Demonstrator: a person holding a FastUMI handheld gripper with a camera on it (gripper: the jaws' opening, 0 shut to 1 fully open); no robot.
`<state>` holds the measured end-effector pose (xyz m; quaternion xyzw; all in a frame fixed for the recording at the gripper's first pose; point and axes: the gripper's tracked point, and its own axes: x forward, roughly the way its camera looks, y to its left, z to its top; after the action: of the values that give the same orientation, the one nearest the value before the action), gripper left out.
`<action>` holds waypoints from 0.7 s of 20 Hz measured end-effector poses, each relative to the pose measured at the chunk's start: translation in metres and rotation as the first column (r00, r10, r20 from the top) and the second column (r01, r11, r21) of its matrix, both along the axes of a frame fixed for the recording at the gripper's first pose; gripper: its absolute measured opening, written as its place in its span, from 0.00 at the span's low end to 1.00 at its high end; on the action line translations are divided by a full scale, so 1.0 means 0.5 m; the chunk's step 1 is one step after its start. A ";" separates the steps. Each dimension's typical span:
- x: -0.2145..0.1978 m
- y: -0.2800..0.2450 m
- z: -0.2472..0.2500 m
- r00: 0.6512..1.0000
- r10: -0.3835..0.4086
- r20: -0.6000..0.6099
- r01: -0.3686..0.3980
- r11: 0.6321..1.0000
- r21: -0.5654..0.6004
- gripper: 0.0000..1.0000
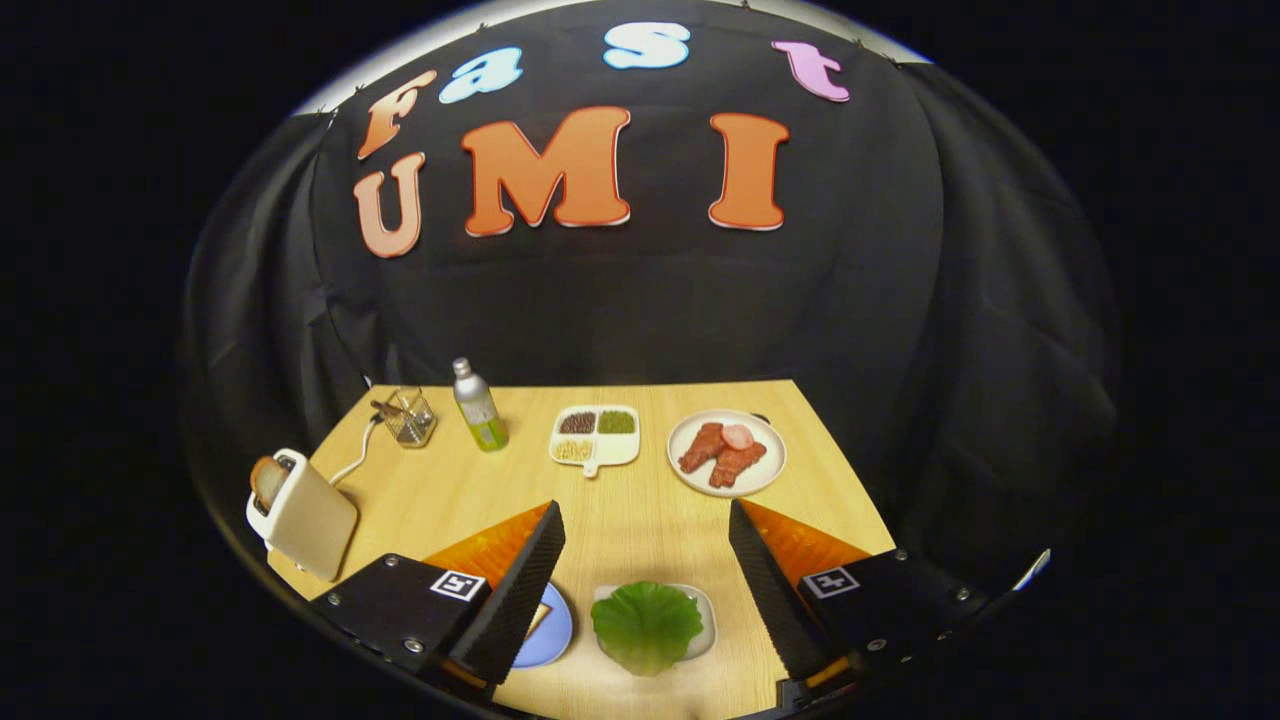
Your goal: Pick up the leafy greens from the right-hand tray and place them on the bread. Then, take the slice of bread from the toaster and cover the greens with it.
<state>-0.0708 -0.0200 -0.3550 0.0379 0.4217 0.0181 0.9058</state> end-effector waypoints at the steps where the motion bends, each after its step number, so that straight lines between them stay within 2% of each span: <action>1: -0.018 0.008 -0.031 0.998 0.019 -0.056 -0.019 1.000 0.010 0.99; 4: -0.056 0.029 -0.099 0.977 0.072 -0.200 -0.065 0.997 0.041 0.99; 8: -0.097 0.032 -0.182 0.943 0.096 -0.320 -0.091 0.995 0.032 1.00; 14: -0.148 0.041 -0.295 0.872 0.119 -0.474 -0.108 0.993 0.052 1.00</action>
<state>-0.1448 0.0006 -0.5027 0.0272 0.6328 0.0664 0.7710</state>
